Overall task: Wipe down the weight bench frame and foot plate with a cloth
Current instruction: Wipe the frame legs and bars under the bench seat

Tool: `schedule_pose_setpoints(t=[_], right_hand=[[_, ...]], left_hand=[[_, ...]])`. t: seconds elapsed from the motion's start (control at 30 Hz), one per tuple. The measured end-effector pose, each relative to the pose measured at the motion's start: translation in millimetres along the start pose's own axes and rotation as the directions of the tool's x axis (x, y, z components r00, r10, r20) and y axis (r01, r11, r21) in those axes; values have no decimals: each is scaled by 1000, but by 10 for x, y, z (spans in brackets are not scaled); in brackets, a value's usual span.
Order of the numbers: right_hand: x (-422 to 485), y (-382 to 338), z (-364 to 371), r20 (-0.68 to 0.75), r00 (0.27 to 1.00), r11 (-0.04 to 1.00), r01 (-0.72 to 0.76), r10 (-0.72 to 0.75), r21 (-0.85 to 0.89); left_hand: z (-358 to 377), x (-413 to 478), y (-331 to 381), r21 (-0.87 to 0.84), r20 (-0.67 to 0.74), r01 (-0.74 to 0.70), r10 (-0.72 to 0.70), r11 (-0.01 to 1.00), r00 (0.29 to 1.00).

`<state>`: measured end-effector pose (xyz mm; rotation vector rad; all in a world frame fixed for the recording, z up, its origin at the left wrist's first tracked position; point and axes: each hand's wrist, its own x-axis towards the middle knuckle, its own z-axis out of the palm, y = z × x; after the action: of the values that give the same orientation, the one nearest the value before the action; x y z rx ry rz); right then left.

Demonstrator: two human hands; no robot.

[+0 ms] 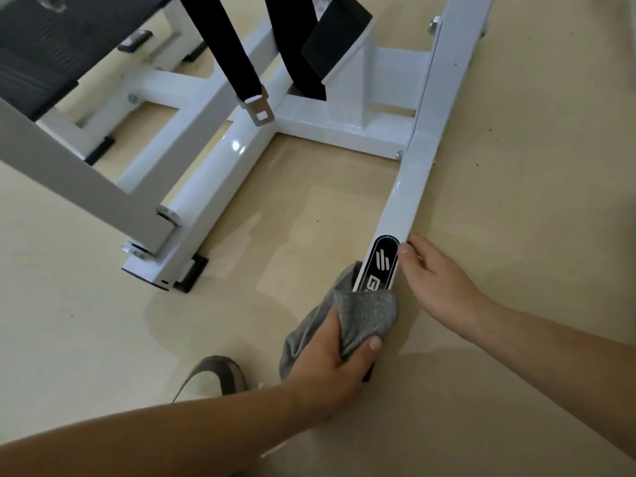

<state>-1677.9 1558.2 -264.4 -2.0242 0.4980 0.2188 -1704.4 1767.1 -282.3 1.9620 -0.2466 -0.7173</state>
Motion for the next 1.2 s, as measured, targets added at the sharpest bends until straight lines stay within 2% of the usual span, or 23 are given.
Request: schedule_pose_setpoints(t=[0.07,0.17,0.27,0.33,0.4,0.47,0.53,0.6,0.7,0.77,0.83,0.93,1.0,1.03,1.1,1.2], right_hand=[[-37,-8,-11,-29,1000,999,8,-7,41],[-163,-6,-31,-74,995,993,-62,70,100],[-282,52,-27,-54,992,984,-110,118,139],[-341,73,-8,-24,993,982,-110,115,157],[-382,58,16,21,994,977,-109,107,183],[-387,18,27,19,993,964,-117,116,240],[-341,-54,-38,-37,988,932,-131,152,338],[-266,-186,-191,-74,978,880,-139,193,454],[-252,-445,-539,-46,981,768,-120,191,629],[-281,-535,-738,-26,990,734,-84,137,674],[-318,-576,-870,-8,995,700,-65,100,711],[-315,-576,-931,-13,990,664,-86,141,743],[-196,-516,-908,-119,953,655,-99,280,749],[-109,-477,-901,-180,921,666,-105,345,738],[74,-411,-879,-271,871,726,-131,409,675],[263,-456,-805,-362,879,898,-145,309,415]], left_hand=[[-30,278,87,21,61,12,-13,1000,998],[-58,715,248,14,122,53,-54,999,991],[-8,441,168,8,47,40,-40,999,998],[15,31,-26,197,-82,11,5,980,997],[-17,-124,-110,244,-103,-37,63,969,993],[-97,75,15,220,-9,-57,60,974,998],[-157,374,361,240,67,-178,166,954,984],[-166,618,757,237,77,-232,220,943,972],[-88,752,1303,87,111,-284,274,955,955],[-38,802,1603,-54,124,-321,325,946,937],[14,868,1797,-98,142,-345,356,933,924],[108,954,1875,-50,309,-289,290,956,906],[142,1030,1821,20,437,-276,240,961,867],[130,1076,1803,32,434,-286,245,958,867],[61,1227,1721,50,278,-298,273,953,921],[-121,1516,1525,256,99,-252,234,933,967]])
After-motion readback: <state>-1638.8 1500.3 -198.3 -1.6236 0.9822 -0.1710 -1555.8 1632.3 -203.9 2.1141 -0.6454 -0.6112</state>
